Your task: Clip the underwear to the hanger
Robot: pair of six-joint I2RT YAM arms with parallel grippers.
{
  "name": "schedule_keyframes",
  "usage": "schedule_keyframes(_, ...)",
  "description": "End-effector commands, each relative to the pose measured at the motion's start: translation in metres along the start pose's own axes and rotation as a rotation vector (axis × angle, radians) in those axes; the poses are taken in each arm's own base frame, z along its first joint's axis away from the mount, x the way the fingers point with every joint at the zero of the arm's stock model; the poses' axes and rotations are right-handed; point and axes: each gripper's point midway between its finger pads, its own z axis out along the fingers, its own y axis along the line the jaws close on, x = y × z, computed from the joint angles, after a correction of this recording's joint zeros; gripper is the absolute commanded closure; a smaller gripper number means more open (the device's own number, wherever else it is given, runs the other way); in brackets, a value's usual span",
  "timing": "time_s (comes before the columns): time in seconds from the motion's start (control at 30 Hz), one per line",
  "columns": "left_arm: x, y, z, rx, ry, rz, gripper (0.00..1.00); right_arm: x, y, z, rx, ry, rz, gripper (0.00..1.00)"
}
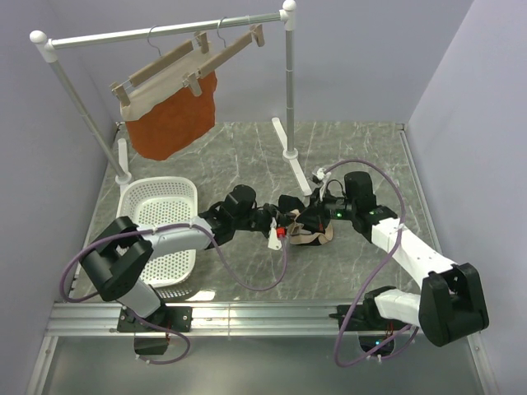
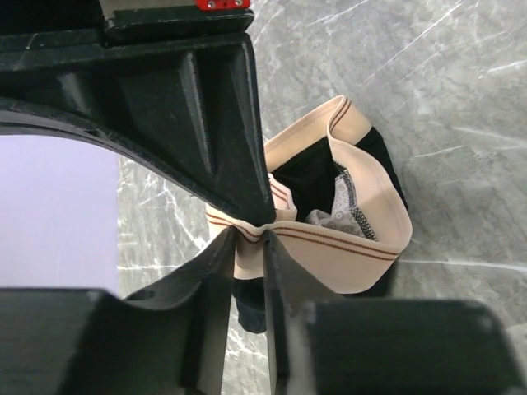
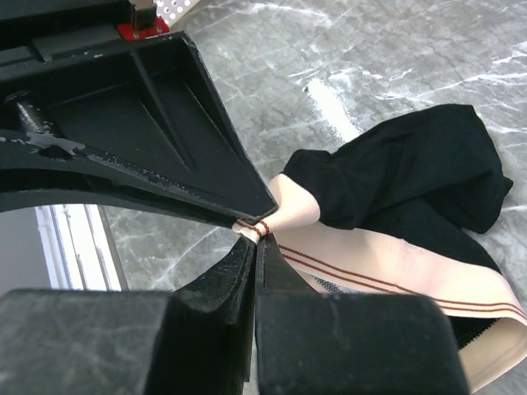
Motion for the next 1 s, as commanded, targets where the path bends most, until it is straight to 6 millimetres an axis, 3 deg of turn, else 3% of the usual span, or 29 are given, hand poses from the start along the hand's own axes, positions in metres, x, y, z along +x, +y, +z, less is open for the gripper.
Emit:
schedule_keyframes(0.0, -0.009, 0.02, 0.004, -0.036, -0.021, 0.079, 0.79, -0.005, 0.003, 0.003, -0.028, -0.007, -0.042, 1.0)
schedule_keyframes(0.1, -0.005, 0.022, 0.005, -0.052, -0.007, 0.079, 0.94, -0.005, 0.004, 0.004, -0.037, -0.005, -0.044, 1.0)
schedule_keyframes(0.23, -0.008, 0.024, 0.001, -0.053, -0.012, 0.074, 1.0, -0.005, -0.002, 0.005, -0.009, 0.004, -0.052, 0.99)
schedule_keyframes(0.27, -0.01, 0.022, 0.0, -0.042, -0.011, 0.058, 1.0, -0.006, -0.004, 0.005, 0.003, 0.006, -0.057, 0.85)
schedule_keyframes(0.37, -0.013, 0.025, -0.008, -0.007, 0.028, -0.052, 1.0, -0.014, -0.019, 0.0, 0.093, 0.009, -0.084, 0.59)
schedule_keyframes(0.5, -0.014, 0.042, -0.032, -0.008, 0.149, -0.229, 1.0, -0.033, -0.041, -0.022, 0.185, -0.019, -0.088, 0.48)
schedule_keyframes(0.53, -0.024, 0.063, -0.04, -0.047, 0.151, -0.283, 1.0, -0.04, -0.043, -0.029, 0.198, -0.022, -0.094, 0.47)
schedule_keyframes(0.57, -0.015, 0.06, -0.051, -0.036, 0.212, -0.36, 1.0, -0.045, -0.055, -0.04, 0.234, -0.031, -0.086, 0.46)
schedule_keyframes(0.6, -0.02, 0.081, -0.06, -0.088, 0.236, -0.392, 1.0, -0.057, -0.058, -0.048, 0.249, -0.039, -0.106, 0.45)
schedule_keyframes(0.67, -0.009, 0.079, -0.08, -0.095, 0.319, -0.567, 1.0, -0.05, -0.066, -0.062, 0.287, 0.008, -0.082, 0.45)
schedule_keyframes(0.7, -0.011, 0.093, -0.086, -0.133, 0.34, -0.6, 1.0, -0.047, -0.07, -0.072, 0.311, 0.03, -0.045, 0.45)
schedule_keyframes(0.8, -0.008, 0.083, -0.096, -0.129, 0.412, -0.759, 1.0, -0.027, -0.064, -0.082, 0.29, 0.1, 0.026, 0.47)
schedule_keyframes(0.97, 0.006, 0.055, -0.096, -0.108, 0.476, -0.965, 1.0, 0.0, -0.047, -0.077, 0.233, 0.138, 0.154, 0.48)
